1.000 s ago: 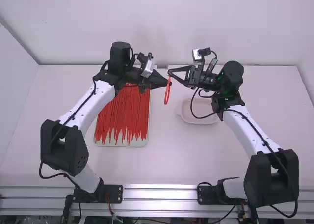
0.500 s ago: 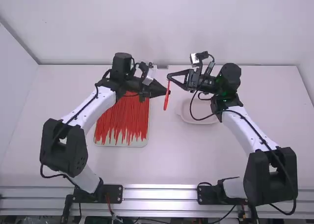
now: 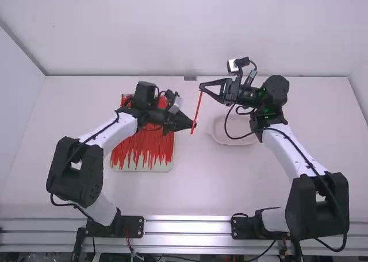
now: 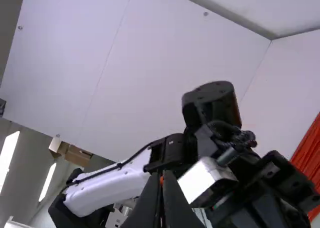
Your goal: Fasten the cable tie
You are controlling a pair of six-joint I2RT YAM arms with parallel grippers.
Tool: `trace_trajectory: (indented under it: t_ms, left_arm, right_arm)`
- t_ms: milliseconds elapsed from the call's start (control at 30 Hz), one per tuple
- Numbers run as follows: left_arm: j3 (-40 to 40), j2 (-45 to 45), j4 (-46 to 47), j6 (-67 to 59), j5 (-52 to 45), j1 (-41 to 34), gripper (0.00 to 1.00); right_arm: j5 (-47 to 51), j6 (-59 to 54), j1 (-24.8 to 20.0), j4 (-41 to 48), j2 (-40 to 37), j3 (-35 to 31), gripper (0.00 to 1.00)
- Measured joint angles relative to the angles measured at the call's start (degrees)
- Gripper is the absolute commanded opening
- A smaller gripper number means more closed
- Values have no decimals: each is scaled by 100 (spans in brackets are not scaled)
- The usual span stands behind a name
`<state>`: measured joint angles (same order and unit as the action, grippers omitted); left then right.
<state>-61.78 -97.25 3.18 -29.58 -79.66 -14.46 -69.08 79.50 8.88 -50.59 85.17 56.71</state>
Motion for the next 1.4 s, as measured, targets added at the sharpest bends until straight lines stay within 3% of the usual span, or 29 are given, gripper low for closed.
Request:
trace_trajectory:
  t_ms: [233, 433, 467, 567, 833, 1000, 1233, 1400]
  left_arm:
    - [90, -2, -428, 319, 46, -2, 2]
    - [229, -2, -2081, 1508, -9, 33, 2]
    - [229, -2, -2081, 1508, -9, 33, 2]
    - [254, 11, -3383, 2485, -52, 33, 2]
    - [258, 120, -5718, 4317, -90, 50, 2]
    - [258, 160, -6216, 4959, -90, 74, 2]
    - [258, 160, -5991, 5209, -61, 74, 2]
    - [258, 160, -5875, 5156, 44, 74, 2]
  right_arm:
    - [-11, 79, -92, -201, 0, 0, 0]
    - [63, 37, -140, -234, -11, 7, 41]
    - [63, 37, -140, -234, -11, 7, 41]
    - [22, -107, -188, -39, -17, 15, 45]
    - [-129, -651, -55, 699, -22, 33, 54]
    - [-127, -911, 107, 922, -22, 33, 55]
    - [-107, -1047, 188, 927, -22, 33, 51]
    - [-35, -1067, 345, 929, -22, 33, 24]
